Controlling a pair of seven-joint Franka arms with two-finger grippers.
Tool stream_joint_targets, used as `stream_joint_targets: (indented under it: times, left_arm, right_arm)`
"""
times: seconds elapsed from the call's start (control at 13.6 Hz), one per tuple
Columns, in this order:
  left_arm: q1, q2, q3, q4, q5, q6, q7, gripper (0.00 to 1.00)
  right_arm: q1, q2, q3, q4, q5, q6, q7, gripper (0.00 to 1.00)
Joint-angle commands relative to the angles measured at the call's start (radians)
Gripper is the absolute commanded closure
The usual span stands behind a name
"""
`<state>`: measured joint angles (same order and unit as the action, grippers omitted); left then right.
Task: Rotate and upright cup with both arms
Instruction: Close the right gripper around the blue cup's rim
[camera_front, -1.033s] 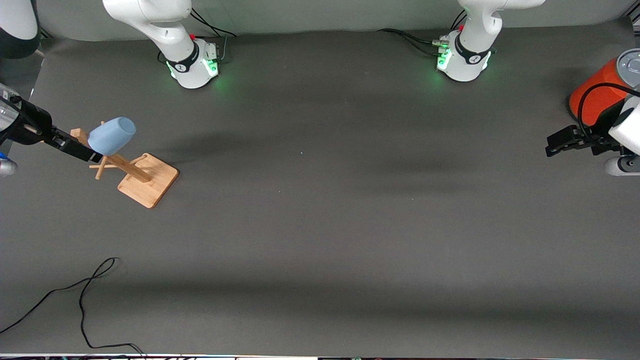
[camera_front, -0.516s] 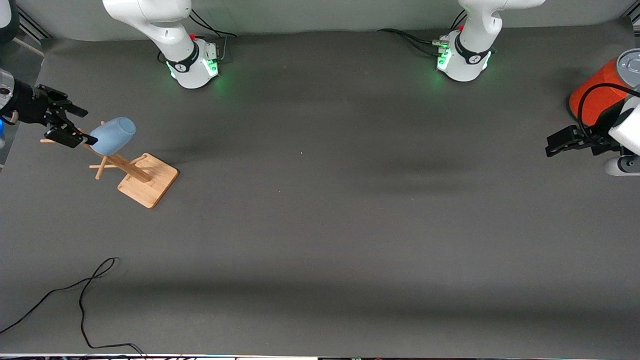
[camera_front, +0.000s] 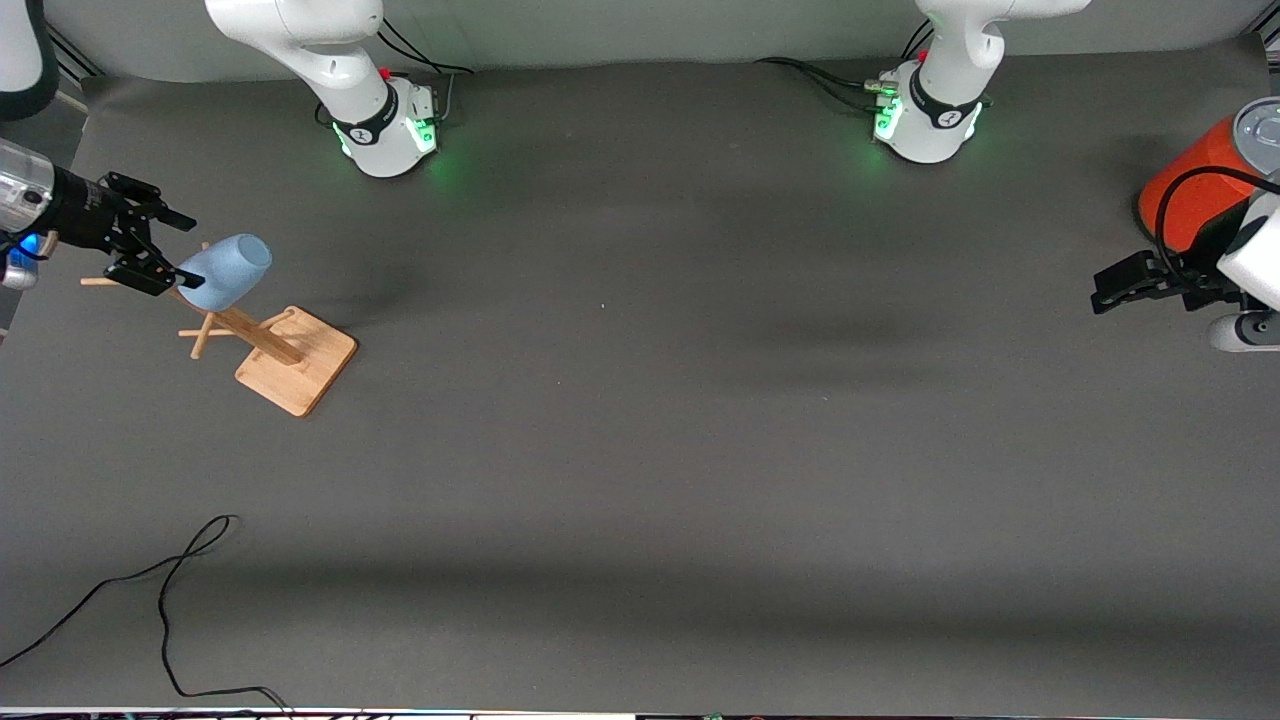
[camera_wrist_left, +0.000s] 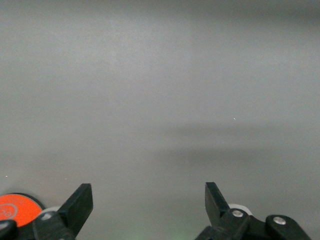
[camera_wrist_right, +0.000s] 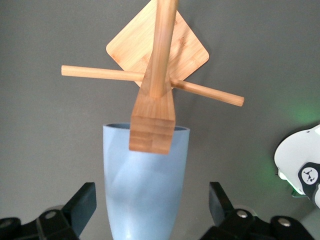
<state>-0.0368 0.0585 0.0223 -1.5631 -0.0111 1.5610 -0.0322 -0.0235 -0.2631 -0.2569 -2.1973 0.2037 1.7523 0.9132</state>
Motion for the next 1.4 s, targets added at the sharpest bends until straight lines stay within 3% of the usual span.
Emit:
stream_joint_targets:
  times: [0.0, 0.37, 0.52, 0.96, 1.25, 1.33]
  left_arm:
    - [-0.003, 0.009, 0.002, 0.025, 0.010, -0.024, 0.008, 0.00]
    - [-0.005, 0.009, 0.004, 0.026, 0.010, -0.024, 0.006, 0.00]
    - [-0.002, 0.009, 0.005, 0.028, 0.010, -0.024, 0.006, 0.00]
    - [0.000, 0.003, 0.005, 0.054, 0.013, -0.039, 0.006, 0.00]
    - [-0.009, -0.009, 0.002, 0.060, 0.014, -0.140, 0.012, 0.00]
    - [-0.011, -0.011, -0.001, 0.060, 0.025, -0.141, 0.012, 0.00]
  right_arm:
    - [-0.001, -0.038, 0.001, -0.054, 0.049, 0.044, 0.016, 0.00]
    - [0.004, -0.025, -0.019, -0.107, 0.074, 0.116, -0.003, 0.00]
    - [0.004, -0.024, -0.021, -0.128, 0.124, 0.133, -0.010, 0.00]
    - [0.007, -0.024, -0.021, -0.130, 0.128, 0.131, -0.016, 0.00]
    - [0.007, -0.021, -0.021, -0.128, 0.152, 0.124, -0.062, 0.34]
    - [0.007, -0.021, -0.021, -0.127, 0.152, 0.118, -0.062, 0.37]
